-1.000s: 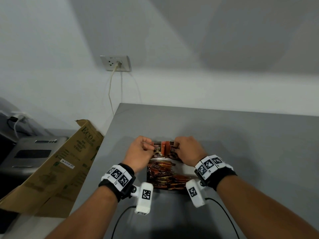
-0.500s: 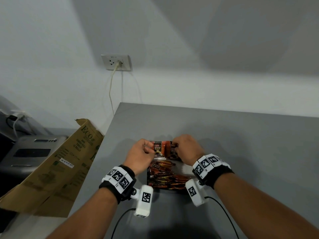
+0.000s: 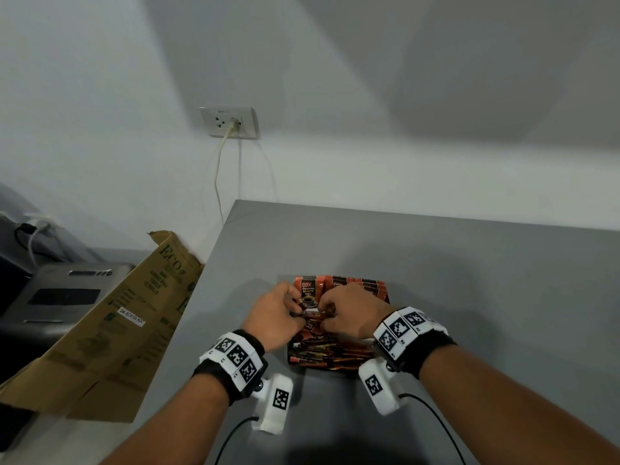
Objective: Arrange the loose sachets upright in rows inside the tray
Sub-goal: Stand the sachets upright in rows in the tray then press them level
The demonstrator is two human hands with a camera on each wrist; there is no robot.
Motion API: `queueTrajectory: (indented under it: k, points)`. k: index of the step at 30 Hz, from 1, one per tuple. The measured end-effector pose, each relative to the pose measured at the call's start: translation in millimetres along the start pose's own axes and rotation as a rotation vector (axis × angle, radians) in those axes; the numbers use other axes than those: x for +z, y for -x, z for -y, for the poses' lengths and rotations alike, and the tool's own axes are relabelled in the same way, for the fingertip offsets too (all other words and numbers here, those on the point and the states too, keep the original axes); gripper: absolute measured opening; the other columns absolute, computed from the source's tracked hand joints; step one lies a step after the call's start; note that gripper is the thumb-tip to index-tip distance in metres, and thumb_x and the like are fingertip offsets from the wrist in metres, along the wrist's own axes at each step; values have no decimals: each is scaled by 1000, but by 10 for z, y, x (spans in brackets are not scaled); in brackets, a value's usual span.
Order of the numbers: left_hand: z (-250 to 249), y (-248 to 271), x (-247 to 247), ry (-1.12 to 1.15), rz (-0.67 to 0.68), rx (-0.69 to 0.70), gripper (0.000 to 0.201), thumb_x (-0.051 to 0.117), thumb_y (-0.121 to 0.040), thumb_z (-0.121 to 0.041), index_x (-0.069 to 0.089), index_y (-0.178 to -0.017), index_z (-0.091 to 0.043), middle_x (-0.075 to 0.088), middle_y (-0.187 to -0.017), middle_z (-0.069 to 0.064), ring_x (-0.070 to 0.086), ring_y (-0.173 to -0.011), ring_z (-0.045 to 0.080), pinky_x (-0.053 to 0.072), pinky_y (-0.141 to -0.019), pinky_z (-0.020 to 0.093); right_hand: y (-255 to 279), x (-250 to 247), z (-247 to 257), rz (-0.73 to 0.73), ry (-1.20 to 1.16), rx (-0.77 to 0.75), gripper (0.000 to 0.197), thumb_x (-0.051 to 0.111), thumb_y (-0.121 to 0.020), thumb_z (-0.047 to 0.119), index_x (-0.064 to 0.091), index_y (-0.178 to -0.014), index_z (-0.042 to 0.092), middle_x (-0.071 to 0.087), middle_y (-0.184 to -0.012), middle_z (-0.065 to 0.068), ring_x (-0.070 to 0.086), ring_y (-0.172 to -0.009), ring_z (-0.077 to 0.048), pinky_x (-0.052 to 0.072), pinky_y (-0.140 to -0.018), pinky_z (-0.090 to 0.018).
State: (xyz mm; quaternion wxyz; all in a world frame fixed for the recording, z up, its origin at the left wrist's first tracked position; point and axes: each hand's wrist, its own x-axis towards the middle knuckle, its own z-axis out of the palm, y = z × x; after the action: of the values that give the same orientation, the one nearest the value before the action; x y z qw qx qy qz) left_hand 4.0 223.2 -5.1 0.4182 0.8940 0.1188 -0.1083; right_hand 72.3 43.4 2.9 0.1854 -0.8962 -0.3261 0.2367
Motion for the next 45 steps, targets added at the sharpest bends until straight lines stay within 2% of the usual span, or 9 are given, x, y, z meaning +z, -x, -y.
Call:
queueTrajectory:
  k: [11, 18, 21, 26, 34, 38, 40, 43, 45]
  points:
    - [31, 9, -26, -36, 72, 50, 44, 69, -77, -5, 51, -111, -27, 66, -96, -8, 62, -88, 6, 47, -68, 15, -32, 9, 21, -40, 58, 21, 18, 53, -93, 29, 70, -98, 22, 69, -91, 2, 64, -77, -15, 57, -77, -36]
    - [79, -18, -19, -64, 48, 114, 32, 61, -86, -4, 52, -108, -25, 69, -91, -9, 66, -84, 6, 56, -75, 24, -5, 22, 40, -64, 95, 3, 20, 58, -90, 21, 67, -108, 22, 68, -99, -1, 65, -85, -20, 55, -78, -34]
    - [110, -4, -11, -55, -4, 177, 28, 60, -88, -3, 54, -104, -25, 70, -89, -11, 67, -83, 4, 57, -76, 27, 5, 16, 31, -88, 112, -4, 20, 56, -89, 13, 68, -104, 19, 70, -96, -4, 66, -83, -23, 57, -77, -36]
    - [98, 31, 1, 3, -184, 269, 21, 59, -91, -4, 59, -95, -25, 67, -89, -13, 63, -81, 1, 49, -67, 14, 67, -36, -1, -174, 71, 2, 26, 58, -89, 14, 70, -110, 23, 72, -96, -1, 66, -82, -20, 55, -75, -34]
    - [-66, -140, -129, 278, -408, 188, 25, 52, -93, -1, 61, -87, -24, 66, -82, 2, 58, -63, 14, 44, -55, 25, 352, -599, -63, -418, -368, 116, 20, 57, -93, 12, 68, -105, 25, 70, -94, 9, 66, -80, -5, 52, -66, -19]
    - [-338, -159, -56, 454, -287, 149, 19, 55, -95, -1, 61, -97, -19, 65, -89, 2, 59, -61, 5, 50, -55, 25, 416, -706, 67, -318, -532, 50, 27, 58, -92, 8, 70, -109, 25, 73, -97, 8, 70, -84, -6, 56, -78, -26]
    - [-477, -161, 20, 715, -202, 78, 13, 55, -96, -2, 59, -101, -14, 66, -89, 9, 64, -67, 16, 54, -59, 32, 382, -665, 92, -277, -453, 50, 30, 58, -92, 10, 70, -115, 25, 73, -101, 7, 68, -89, -8, 55, -82, -28]
    - [-651, -124, 45, 1201, 76, -78, 24, 54, -98, -19, 59, -111, 1, 66, -94, 19, 67, -75, 27, 57, -68, 38, 376, -630, 116, -282, -428, 53, 31, 57, -93, 14, 71, -117, 28, 73, -102, 9, 67, -91, -6, 54, -84, -29]
    - [-690, -71, 42, 1279, 291, -110, 34, 54, -98, -25, 63, -113, 4, 68, -98, 23, 69, -83, 32, 57, -79, 43, 392, -626, 140, -323, -399, 14, 30, 58, -93, 13, 73, -114, 29, 71, -97, 10, 63, -88, -1, 51, -82, -25]
